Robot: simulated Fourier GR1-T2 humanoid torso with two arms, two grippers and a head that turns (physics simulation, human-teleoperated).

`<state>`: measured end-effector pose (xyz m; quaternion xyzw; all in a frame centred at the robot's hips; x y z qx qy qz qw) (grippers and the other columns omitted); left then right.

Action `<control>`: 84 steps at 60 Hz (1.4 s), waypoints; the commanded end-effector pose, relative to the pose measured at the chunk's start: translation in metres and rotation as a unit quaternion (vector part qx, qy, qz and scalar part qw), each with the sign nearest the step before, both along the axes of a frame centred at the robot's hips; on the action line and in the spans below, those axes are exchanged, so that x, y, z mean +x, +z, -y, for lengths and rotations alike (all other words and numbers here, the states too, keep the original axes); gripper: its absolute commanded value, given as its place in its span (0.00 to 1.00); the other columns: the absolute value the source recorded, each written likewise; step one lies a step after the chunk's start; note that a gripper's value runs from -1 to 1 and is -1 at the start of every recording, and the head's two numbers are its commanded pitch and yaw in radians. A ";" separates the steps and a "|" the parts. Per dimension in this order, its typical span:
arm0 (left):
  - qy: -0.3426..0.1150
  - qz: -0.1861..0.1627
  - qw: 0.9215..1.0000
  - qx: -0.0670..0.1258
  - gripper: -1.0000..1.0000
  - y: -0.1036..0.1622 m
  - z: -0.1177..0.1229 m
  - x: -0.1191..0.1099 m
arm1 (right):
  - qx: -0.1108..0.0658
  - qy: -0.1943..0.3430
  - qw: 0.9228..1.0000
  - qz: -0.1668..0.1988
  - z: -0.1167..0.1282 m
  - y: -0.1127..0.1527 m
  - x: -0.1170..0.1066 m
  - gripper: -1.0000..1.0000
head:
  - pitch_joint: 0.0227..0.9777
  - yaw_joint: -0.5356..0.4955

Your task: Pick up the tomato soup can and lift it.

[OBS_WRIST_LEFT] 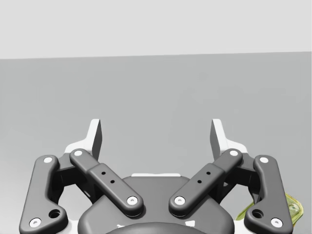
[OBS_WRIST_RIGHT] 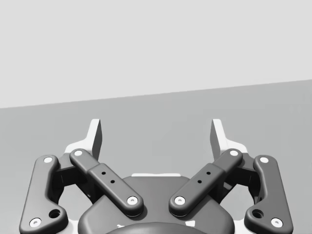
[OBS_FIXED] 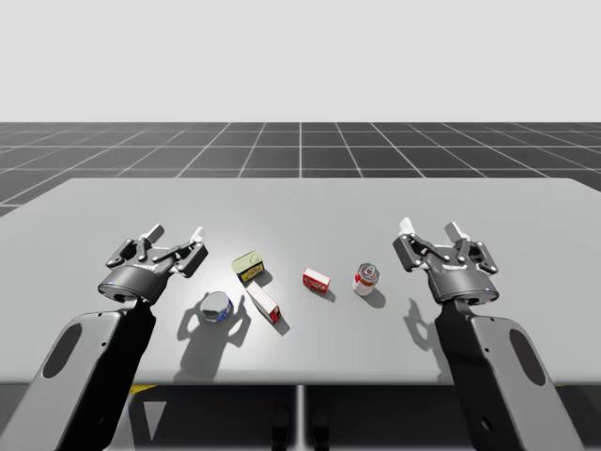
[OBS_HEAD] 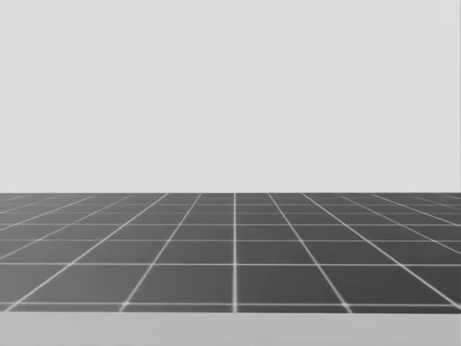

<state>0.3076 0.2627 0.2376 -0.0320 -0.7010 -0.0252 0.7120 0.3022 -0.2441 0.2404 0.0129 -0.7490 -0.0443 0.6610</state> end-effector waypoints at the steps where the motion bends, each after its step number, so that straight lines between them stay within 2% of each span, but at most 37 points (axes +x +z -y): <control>1: 0.001 0.001 1.000 0.003 0.00 0.000 0.000 0.000 | -0.005 -0.014 1.000 0.010 -0.001 -0.001 0.000 0.00 | 0.07 0.53; 6: 0.002 0.002 1.000 0.005 0.00 0.000 0.001 0.000 | -0.007 -0.010 1.000 0.015 0.000 -0.001 0.001 0.00 | 0.07 0.53; 7: 0.003 0.002 1.000 0.005 0.00 0.000 0.001 0.000 | -0.014 -0.010 1.000 0.014 -0.001 -0.001 0.002 0.00 | 0.08 0.53; 14: 0.004 0.002 1.000 0.006 0.00 0.000 0.001 -0.001 | -0.014 -0.010 1.000 0.010 -0.001 -0.001 0.002 0.00 | 0.12 0.53; 19: 0.005 0.003 1.000 0.007 0.00 0.000 0.001 -0.001 | -0.015 -0.014 1.000 0.006 -0.002 -0.001 0.002 0.00 | 0.19 0.53; 22: 0.006 0.004 1.000 0.008 0.00 0.000 0.001 -0.001 | -0.026 -0.016 1.000 0.006 -0.003 -0.003 0.002 0.00 | 0.25 0.53; 28: 0.002 0.004 1.000 0.007 0.00 0.000 0.002 -0.001 | -0.031 -0.020 0.999 0.009 -0.003 -0.003 0.003 0.00 | 0.35 0.53; 34: 0.002 0.004 1.000 0.008 0.00 0.000 0.002 -0.001 | -0.032 -0.022 0.999 0.008 -0.003 -0.003 0.003 0.00 | 0.46 0.52; 44: 0.000 0.004 1.000 0.009 0.00 0.000 0.002 -0.001 | -0.035 -0.024 0.999 0.008 -0.003 -0.002 0.003 0.00 | 0.58 0.50; 53: -0.003 0.004 1.000 0.010 0.00 0.000 0.003 -0.001 | -0.041 -0.027 0.999 0.009 -0.002 -0.003 0.004 0.00 | 0.68 0.44; 57: -0.004 0.005 1.000 0.012 0.00 0.000 0.004 -0.001 | -0.043 -0.028 0.999 0.009 -0.002 -0.003 0.004 0.00 | 0.73 0.38; 74: -0.013 0.004 1.000 0.018 0.00 -0.002 0.011 -0.002 | -0.042 -0.033 0.999 0.009 -0.003 -0.002 0.005 0.00 | 0.85 0.25; 77: -0.015 0.004 1.000 0.019 0.00 -0.002 0.012 -0.001 | -0.049 -0.036 0.998 0.013 -0.004 -0.003 0.005 0.00 | 0.85 0.24; 83: -0.013 0.003 1.000 0.021 0.00 -0.003 0.013 -0.001 | -0.039 -0.028 0.999 0.004 -0.006 -0.002 0.004 0.00 | 0.85 0.24; 84: -0.012 0.003 1.000 0.022 0.00 -0.003 0.013 -0.002 | -0.032 -0.026 0.999 0.000 -0.005 -0.002 0.004 0.00 | 0.85 0.24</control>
